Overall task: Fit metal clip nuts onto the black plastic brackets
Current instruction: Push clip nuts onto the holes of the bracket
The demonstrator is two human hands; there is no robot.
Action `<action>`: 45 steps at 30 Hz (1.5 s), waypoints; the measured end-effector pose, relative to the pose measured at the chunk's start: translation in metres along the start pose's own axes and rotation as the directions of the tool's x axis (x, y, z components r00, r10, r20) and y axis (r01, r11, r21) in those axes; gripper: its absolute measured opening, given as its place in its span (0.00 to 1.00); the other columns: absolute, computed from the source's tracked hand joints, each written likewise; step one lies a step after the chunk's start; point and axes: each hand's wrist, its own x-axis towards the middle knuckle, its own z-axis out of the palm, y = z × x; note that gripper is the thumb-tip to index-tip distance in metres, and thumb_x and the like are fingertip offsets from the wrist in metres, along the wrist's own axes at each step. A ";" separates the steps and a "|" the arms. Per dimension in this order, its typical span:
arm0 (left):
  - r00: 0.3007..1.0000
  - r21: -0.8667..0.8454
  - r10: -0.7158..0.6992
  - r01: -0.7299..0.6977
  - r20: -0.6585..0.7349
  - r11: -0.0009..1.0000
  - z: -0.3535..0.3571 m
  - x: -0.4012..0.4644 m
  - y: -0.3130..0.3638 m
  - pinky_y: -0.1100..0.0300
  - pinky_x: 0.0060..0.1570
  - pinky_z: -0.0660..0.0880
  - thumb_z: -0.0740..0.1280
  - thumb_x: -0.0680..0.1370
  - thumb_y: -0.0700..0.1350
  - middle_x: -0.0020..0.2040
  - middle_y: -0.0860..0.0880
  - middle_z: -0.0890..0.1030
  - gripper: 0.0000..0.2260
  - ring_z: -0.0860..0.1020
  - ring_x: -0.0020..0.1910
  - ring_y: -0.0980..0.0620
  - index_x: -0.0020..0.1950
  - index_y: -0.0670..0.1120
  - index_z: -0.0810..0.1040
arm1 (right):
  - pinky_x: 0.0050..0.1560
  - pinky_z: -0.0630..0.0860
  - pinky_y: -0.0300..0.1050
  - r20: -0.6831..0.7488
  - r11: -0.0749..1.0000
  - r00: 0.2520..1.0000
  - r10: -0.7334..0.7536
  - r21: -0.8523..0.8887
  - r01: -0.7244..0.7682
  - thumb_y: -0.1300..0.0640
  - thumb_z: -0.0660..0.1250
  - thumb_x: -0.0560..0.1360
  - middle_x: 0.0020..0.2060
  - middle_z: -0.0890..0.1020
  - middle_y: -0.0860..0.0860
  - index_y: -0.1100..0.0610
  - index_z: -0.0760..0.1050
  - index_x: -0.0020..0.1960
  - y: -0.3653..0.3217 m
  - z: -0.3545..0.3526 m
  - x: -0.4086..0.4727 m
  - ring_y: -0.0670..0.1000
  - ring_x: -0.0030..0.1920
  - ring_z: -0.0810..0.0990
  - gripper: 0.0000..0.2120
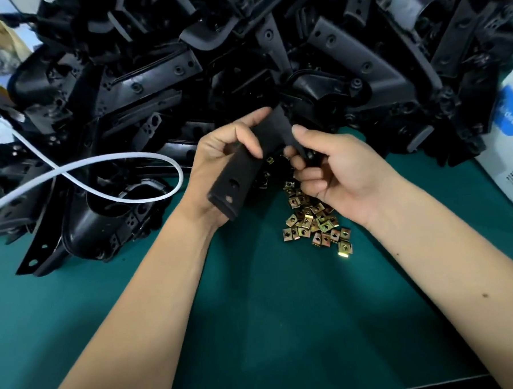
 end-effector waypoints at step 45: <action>0.894 -0.494 -0.405 0.269 -0.190 0.826 0.017 0.002 -0.003 0.53 0.69 0.69 0.74 0.71 0.41 0.58 0.39 0.81 0.25 0.77 0.56 0.46 0.67 0.36 0.76 | 0.32 0.77 0.36 -0.058 0.958 0.965 -0.256 -0.145 0.246 0.66 0.66 0.82 0.40 0.87 0.53 0.62 0.82 0.55 0.007 0.003 -0.004 0.50 0.39 0.86 0.06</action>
